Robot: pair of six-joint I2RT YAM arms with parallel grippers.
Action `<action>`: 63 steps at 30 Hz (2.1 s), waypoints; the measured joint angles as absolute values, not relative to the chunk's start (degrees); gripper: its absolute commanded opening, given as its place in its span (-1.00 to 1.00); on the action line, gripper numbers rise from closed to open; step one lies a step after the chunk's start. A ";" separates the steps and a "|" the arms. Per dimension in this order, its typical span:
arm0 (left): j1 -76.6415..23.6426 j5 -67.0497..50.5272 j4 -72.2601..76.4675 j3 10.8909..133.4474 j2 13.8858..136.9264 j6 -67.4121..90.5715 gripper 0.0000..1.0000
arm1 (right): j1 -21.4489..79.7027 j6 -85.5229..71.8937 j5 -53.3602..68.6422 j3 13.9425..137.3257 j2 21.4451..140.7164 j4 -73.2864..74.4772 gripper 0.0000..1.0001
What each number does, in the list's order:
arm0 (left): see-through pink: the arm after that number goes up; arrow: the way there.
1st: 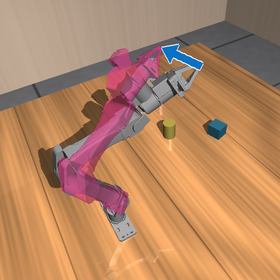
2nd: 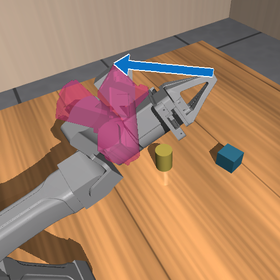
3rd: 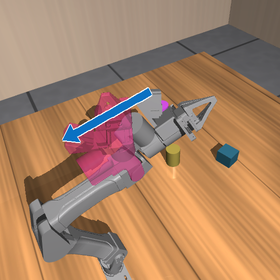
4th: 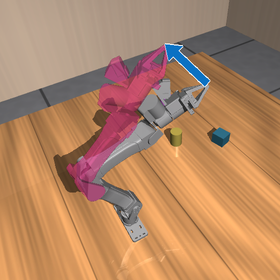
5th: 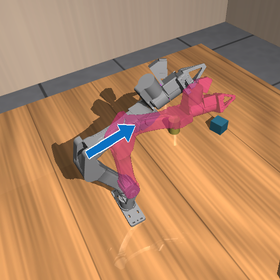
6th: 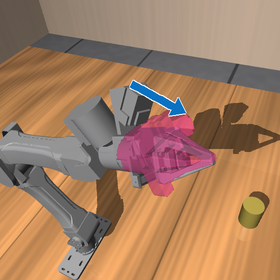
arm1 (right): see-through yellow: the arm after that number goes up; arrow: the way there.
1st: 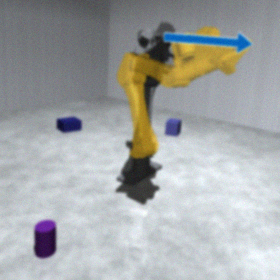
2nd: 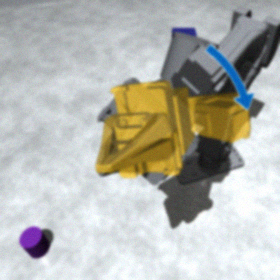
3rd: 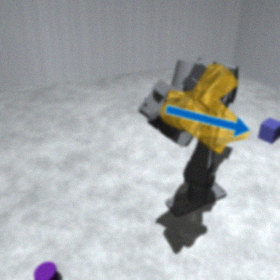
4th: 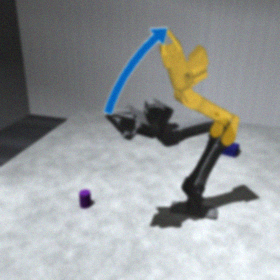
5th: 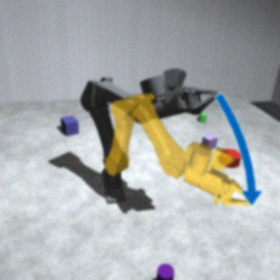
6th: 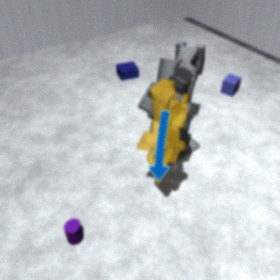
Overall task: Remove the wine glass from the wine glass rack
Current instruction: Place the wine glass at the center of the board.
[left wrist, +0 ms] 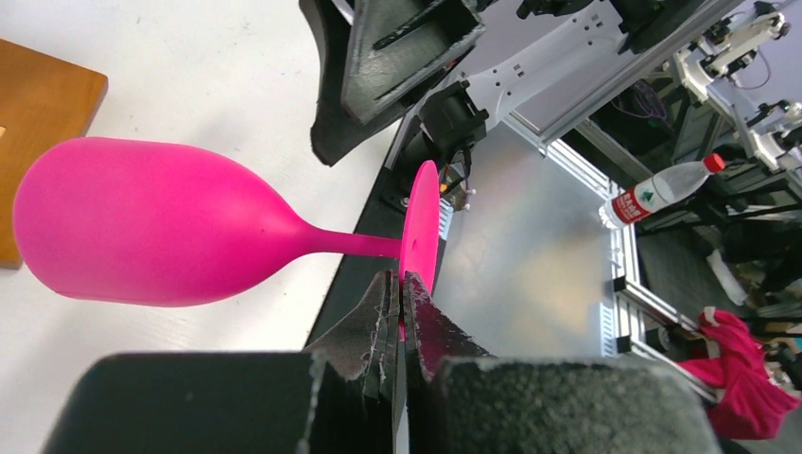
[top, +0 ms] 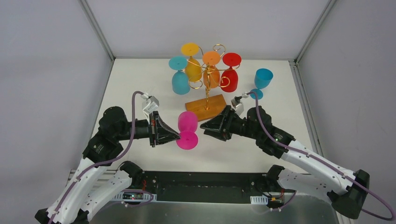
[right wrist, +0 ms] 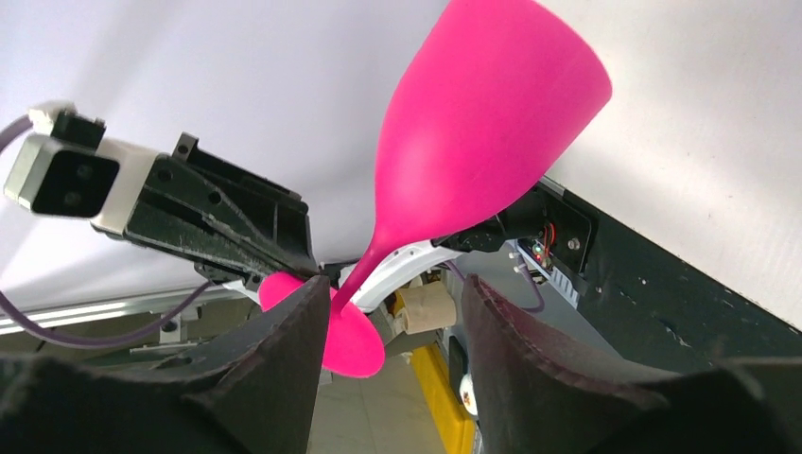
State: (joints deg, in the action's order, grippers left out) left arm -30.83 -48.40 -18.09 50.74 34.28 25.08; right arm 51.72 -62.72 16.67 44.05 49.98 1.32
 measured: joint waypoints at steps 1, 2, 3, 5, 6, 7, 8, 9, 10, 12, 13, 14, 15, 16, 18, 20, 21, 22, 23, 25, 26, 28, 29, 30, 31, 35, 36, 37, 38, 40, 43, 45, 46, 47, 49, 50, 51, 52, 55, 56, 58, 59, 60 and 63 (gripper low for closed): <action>-30.83 -48.40 -18.28 50.50 33.65 24.34 -1.00 | 52.07 -63.26 16.25 43.72 50.39 0.54 0.13; -30.83 -48.40 -18.37 50.28 33.15 23.64 -1.00 | 52.47 -63.75 15.77 43.48 50.87 -0.19 0.12; -30.83 -48.40 -18.41 50.00 32.62 22.83 -1.00 | 53.08 -64.29 15.31 43.29 51.51 -0.91 0.12; -30.83 -48.40 -18.92 49.56 31.62 21.30 -1.00 | 54.50 -65.39 14.61 43.27 53.12 -2.22 0.12; -30.83 -48.40 -19.11 49.43 31.24 20.47 -1.00 | 55.27 -65.84 14.31 43.27 53.93 -3.01 0.12; -30.83 -48.40 -19.29 49.36 31.03 19.92 -1.00 | 56.05 -66.28 14.04 43.27 54.74 -3.79 0.12; -30.83 -48.40 -19.53 49.32 30.83 19.42 -1.00 | 56.88 -66.74 13.74 43.27 55.53 -4.58 0.12; -30.83 -48.40 -19.79 49.30 30.74 18.74 -1.00 | 57.63 -67.09 13.47 43.27 56.23 -5.21 0.12; -30.83 -48.38 -19.99 49.30 30.72 18.28 -1.00 | 58.22 -67.37 13.26 43.27 56.77 -5.67 0.12; -30.83 -48.34 -20.25 49.21 30.72 16.88 -1.00 | 59.59 -68.03 12.69 43.27 58.02 -6.92 0.12; -30.83 -48.31 -20.40 49.10 30.70 16.34 -1.00 | 60.16 -68.34 12.53 43.29 58.61 -7.44 0.12; -30.83 -48.29 -20.56 48.99 30.61 15.84 -1.00 | 60.55 -68.58 12.36 43.33 59.07 -7.79 0.12; -30.83 -48.21 -20.73 48.80 30.44 15.29 -1.00 | 60.99 -68.93 12.21 43.40 59.70 -8.34 0.12; -30.85 -48.10 -20.95 48.58 30.20 14.72 -1.00 | 61.32 -69.17 12.16 43.44 60.29 -8.88 0.12; -31.00 -47.94 -21.06 47.92 29.39 13.54 -1.00 | 62.08 -69.93 11.88 43.51 61.65 -10.44 0.12; -31.18 -47.99 -21.54 47.53 28.62 12.62 -1.00 | 62.76 -70.50 11.55 43.88 63.18 -11.40 0.12; -31.18 -47.99 -21.74 47.40 28.27 12.32 -1.00 | 63.02 -70.67 11.42 44.18 63.83 -11.75 0.11; -31.16 -47.99 -21.82 47.29 28.03 12.08 -1.00 | 63.35 -70.98 11.33 44.56 64.62 -12.25 0.11; -31.18 -47.99 -21.85 47.18 27.79 11.75 -1.00 | 63.61 -71.22 11.33 44.91 65.41 -12.88 0.11; -31.18 -47.99 -21.87 46.96 27.42 11.11 -1.00 | 64.14 -71.72 11.31 45.63 66.85 -14.06 0.08; -31.18 -47.99 -21.91 46.87 27.27 10.96 -1.00 | 64.40 -71.96 11.31 45.95 67.51 -14.63 0.08; -31.16 -47.99 -21.98 46.87 26.96 10.79 -1.00 | 64.82 -72.34 11.33 46.61 68.62 -15.44 0.03; -31.16 -47.99 -21.98 46.85 26.81 10.66 -1.00 | 65.01 -72.53 11.33 46.83 69.08 -15.94 -0.01; -31.16 -47.99 -21.96 46.85 26.61 10.57 -1.00 | 65.19 -72.71 11.35 46.98 69.45 -16.29 -0.07; -31.16 -47.99 -21.98 46.85 26.46 10.44 -1.00 | 65.36 -72.88 11.33 47.09 69.73 -16.69 -0.11; -31.16 -47.97 -21.89 46.74 26.15 9.87 -1.00 | 65.82 -73.34 11.35 47.35 70.50 -17.56 -0.33; -31.16 -47.97 -21.89 46.68 26.13 9.74 -1.00 | 65.91 -73.45 11.35 47.35 70.61 -17.63 -0.39; -31.16 -47.97 -21.89 46.61 26.13 9.63 -1.00 | 65.95 -73.56 11.38 47.35 70.74 -17.63 -0.43; -31.16 -47.97 -21.87 46.57 26.13 9.52 -1.00 | 66.00 -73.60 11.38 47.35 70.83 -17.65 -0.47; -31.16 -47.97 -21.78 46.54 26.13 9.34 -1.00 | 66.02 -73.67 11.38 47.35 70.89 -17.61 -0.58; -31.16 -48.01 -21.78 46.52 26.13 9.06 -1.00 | 66.00 -74.26 11.31 47.35 70.89 -17.78 -0.75; -31.20 -48.01 -21.80 46.35 26.13 8.71 -1.00 | 66.00 -74.67 11.20 47.35 70.89 -17.85 -0.86; -31.18 -48.01 -21.80 46.33 26.13 8.64 -1.00 | 66.00 -74.65 11.18 47.35 70.89 -17.80 -0.96; -31.18 -48.01 -21.78 46.33 26.13 8.51 -0.93 | 66.00 -74.67 11.16 47.35 70.89 -17.78 -1.00; -31.18 -47.97 -21.78 46.33 26.13 8.38 -0.81 | 66.00 -74.65 11.16 47.35 70.89 -17.80 -1.00; -31.18 -47.94 -21.78 46.30 26.13 8.38 -0.70 | 66.02 -74.65 11.14 47.35 70.89 -17.80 -1.00; -31.20 -47.90 -21.76 46.22 26.13 8.40 -0.55 | 66.00 -74.61 11.14 47.35 70.89 -17.80 -1.00; -31.18 -47.81 -21.78 46.06 26.13 8.51 -0.44 | 66.00 -74.52 11.16 47.35 70.89 -17.82 -1.00; -31.18 -47.29 -21.98 45.56 26.00 8.64 -0.08 | 66.08 -74.35 11.20 47.31 70.78 -17.87 -1.00; -31.18 -47.22 -21.98 45.32 25.87 8.84 0.01 | 66.17 -74.30 11.20 47.20 70.61 -17.91 -1.00; -31.22 -47.20 -22.26 45.10 25.43 9.61 0.17 | 66.17 -74.04 10.81 46.70 69.95 -17.89 -1.00; -31.20 -47.09 -22.31 45.06 25.06 9.93 0.23 | 66.13 -73.89 10.70 46.35 69.52 -17.89 -1.00; -31.20 -46.74 -22.35 45.06 24.80 10.17 0.27 | 66.13 -73.63 10.70 45.89 68.82 -17.87 -1.00; -31.20 -45.58 -22.41 45.04 23.79 11.42 0.39 | 66.17 -72.20 10.76 45.06 66.39 -17.21 -1.00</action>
State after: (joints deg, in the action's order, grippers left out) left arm -31.20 -45.58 -22.41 45.04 23.79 11.42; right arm 66.17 -72.20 10.76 45.06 66.39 -17.21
